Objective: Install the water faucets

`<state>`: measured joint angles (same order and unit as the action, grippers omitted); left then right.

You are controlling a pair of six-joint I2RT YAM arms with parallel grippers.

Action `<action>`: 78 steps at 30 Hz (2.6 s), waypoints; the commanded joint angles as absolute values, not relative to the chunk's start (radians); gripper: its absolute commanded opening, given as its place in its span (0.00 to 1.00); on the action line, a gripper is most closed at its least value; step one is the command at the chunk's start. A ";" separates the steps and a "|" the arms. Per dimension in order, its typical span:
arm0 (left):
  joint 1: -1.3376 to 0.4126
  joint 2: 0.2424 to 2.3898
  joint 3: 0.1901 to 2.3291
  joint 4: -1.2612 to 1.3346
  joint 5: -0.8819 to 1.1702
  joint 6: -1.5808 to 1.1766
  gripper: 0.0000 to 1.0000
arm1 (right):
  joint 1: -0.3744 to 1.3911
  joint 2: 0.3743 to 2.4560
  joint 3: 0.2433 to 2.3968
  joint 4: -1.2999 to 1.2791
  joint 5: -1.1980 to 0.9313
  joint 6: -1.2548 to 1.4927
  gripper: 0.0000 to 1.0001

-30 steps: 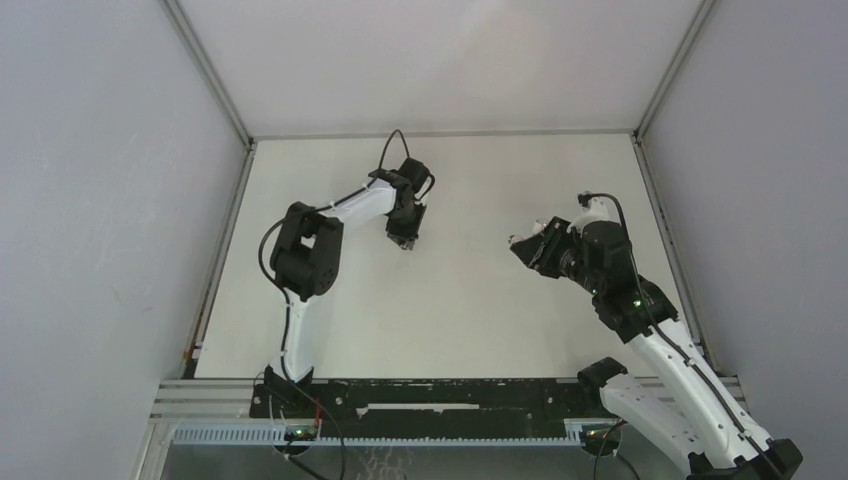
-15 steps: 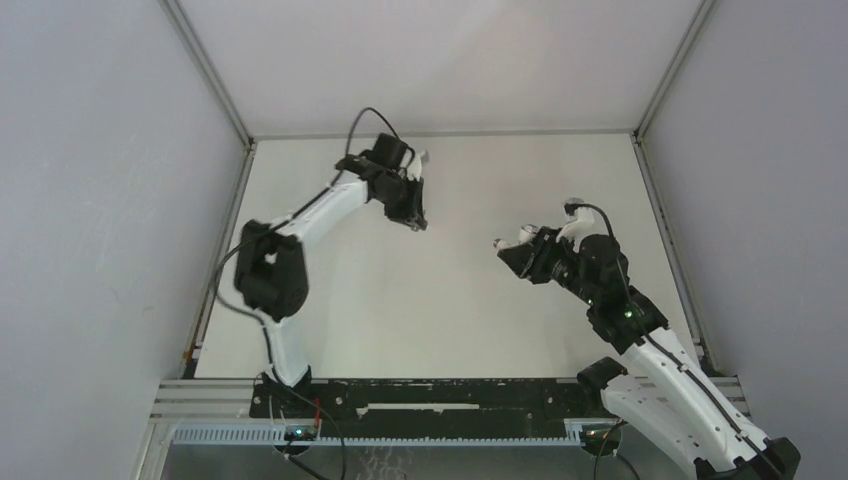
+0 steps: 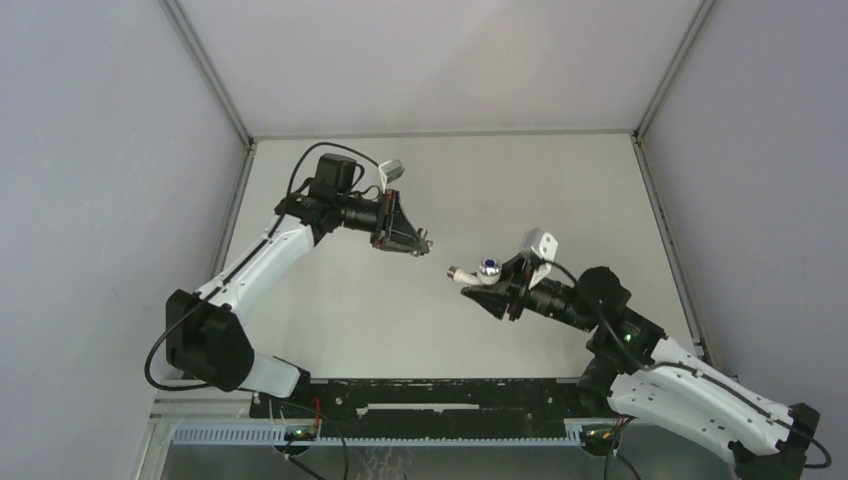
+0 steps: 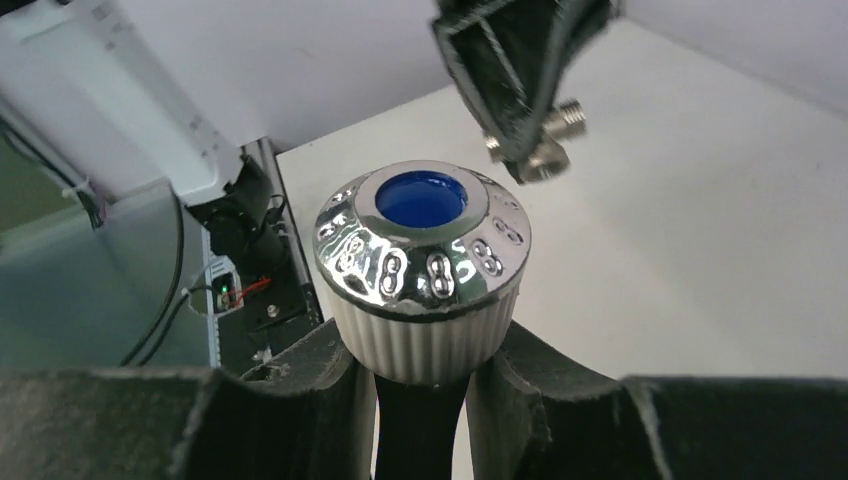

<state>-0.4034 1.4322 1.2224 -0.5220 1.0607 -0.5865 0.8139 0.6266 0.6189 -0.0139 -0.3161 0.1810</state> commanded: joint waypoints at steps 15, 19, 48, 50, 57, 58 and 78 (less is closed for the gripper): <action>-0.420 1.213 1.113 -0.562 1.345 -0.702 0.00 | 1.289 0.516 0.476 0.224 0.106 -0.580 0.00; -0.449 1.179 1.091 -0.565 1.379 -0.692 0.00 | 1.423 0.533 0.461 0.256 0.226 -0.738 0.00; -0.553 1.143 1.099 -0.632 1.386 -0.684 0.00 | 1.715 0.723 0.471 0.512 0.520 -1.300 0.00; -0.555 1.146 1.100 -0.639 1.383 -0.679 0.00 | 1.714 0.728 0.472 0.517 0.511 -1.299 0.00; -0.556 1.165 1.104 -0.651 1.384 -0.668 0.00 | 1.713 0.737 0.482 0.537 0.501 -1.307 0.00; -0.557 1.167 1.107 -0.653 1.382 -0.663 0.00 | 1.714 0.738 0.484 0.534 0.501 -1.310 0.00; -0.575 1.181 1.159 -0.670 1.361 -0.672 0.00 | 1.705 0.772 0.497 0.523 0.462 -1.306 0.00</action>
<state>-0.5495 1.1786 1.1015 -0.6777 1.3449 -0.6811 1.7042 0.7631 0.4465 0.4721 0.4923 -1.3048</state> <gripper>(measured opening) 0.200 0.393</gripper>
